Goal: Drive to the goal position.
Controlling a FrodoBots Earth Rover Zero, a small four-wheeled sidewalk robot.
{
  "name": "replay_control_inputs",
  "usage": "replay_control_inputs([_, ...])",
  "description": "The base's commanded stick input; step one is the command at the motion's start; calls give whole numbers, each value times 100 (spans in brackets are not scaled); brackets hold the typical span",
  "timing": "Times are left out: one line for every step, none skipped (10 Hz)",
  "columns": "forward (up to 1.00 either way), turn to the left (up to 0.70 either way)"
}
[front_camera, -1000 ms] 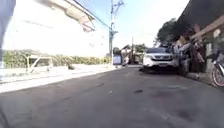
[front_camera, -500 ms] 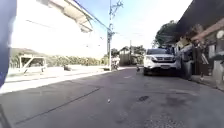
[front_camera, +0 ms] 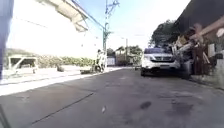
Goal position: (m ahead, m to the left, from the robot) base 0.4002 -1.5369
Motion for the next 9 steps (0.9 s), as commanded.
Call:
replay_control_inputs([67, -1])
replay_control_inputs([67, -1])
replay_control_inputs([67, -1])
replay_control_inputs([67, -1])
replay_control_inputs([67, -1])
replay_control_inputs([67, -1])
replay_control_inputs([71, -1])
replay_control_inputs([85, -1])
replay_control_inputs([95, -1])
